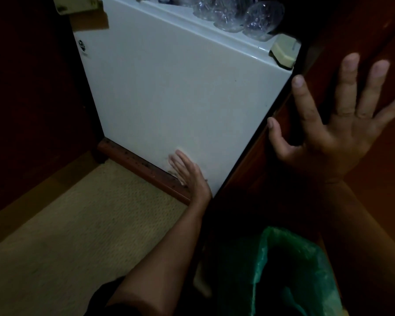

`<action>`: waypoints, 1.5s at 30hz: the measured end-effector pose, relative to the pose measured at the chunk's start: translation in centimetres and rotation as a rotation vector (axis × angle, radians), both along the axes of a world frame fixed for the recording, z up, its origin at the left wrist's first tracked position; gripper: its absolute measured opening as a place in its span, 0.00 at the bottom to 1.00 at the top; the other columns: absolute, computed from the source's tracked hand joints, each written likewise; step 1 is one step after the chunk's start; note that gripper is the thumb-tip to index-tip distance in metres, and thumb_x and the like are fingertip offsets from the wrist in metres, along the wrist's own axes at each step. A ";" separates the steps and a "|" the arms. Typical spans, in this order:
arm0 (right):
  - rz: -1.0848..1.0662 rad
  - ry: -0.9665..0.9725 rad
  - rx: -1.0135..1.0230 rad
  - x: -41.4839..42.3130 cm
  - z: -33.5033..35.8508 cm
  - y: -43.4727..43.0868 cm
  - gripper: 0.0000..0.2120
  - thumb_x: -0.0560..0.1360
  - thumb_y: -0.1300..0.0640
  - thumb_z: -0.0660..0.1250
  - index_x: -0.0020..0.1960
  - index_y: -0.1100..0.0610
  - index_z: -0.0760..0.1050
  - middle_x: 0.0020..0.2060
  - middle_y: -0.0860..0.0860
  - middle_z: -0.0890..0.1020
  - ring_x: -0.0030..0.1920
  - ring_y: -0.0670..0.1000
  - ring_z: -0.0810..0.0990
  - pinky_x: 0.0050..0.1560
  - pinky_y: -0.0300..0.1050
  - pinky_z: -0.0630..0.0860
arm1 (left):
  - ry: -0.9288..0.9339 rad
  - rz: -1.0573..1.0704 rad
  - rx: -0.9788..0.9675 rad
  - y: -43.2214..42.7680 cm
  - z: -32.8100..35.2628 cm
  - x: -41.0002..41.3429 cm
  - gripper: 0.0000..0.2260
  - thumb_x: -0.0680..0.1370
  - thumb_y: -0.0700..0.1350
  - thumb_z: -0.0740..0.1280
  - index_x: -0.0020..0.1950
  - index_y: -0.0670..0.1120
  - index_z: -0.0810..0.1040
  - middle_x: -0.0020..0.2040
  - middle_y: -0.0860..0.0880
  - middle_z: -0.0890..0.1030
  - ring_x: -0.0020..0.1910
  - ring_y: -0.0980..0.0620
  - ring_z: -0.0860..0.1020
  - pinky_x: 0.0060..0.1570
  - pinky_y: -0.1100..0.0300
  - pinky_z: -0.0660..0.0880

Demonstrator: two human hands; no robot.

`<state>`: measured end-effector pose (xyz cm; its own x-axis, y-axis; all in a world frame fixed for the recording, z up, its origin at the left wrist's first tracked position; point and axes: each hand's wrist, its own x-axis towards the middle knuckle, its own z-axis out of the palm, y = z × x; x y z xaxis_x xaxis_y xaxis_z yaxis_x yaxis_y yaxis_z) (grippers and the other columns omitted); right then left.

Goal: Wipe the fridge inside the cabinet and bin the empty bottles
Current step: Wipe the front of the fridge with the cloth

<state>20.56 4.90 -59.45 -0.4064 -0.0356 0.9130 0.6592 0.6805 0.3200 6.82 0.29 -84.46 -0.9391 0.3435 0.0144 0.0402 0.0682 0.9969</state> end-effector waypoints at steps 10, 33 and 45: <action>0.009 0.019 0.039 0.0 -0.6 0.7 0.30 0.75 0.39 0.73 0.73 0.52 0.76 0.69 0.68 0.76 0.67 0.76 0.73 0.61 0.86 0.64 | -0.039 0.018 -0.098 0.6 1.1 2.2 0.35 0.82 0.68 0.42 0.83 0.52 0.37 0.84 0.47 0.38 0.83 0.47 0.38 0.81 0.42 0.42; -0.041 -0.008 0.012 0.2 -0.5 0.7 0.32 0.75 0.39 0.73 0.76 0.49 0.74 0.72 0.64 0.75 0.71 0.70 0.69 0.66 0.82 0.60 | 1.307 -0.290 -0.028 0.3 19.2 -6.1 0.37 0.78 0.69 0.29 0.82 0.50 0.37 0.79 0.52 0.28 0.80 0.48 0.31 0.76 0.33 0.34; -0.027 0.020 -0.009 0.2 -0.8 1.0 0.32 0.76 0.39 0.73 0.77 0.47 0.73 0.76 0.60 0.69 0.83 0.54 0.51 0.75 0.74 0.51 | 1.346 -0.235 -0.173 0.2 18.3 -7.4 0.35 0.78 0.71 0.34 0.82 0.60 0.53 0.82 0.44 0.31 0.80 0.40 0.33 0.73 0.29 0.32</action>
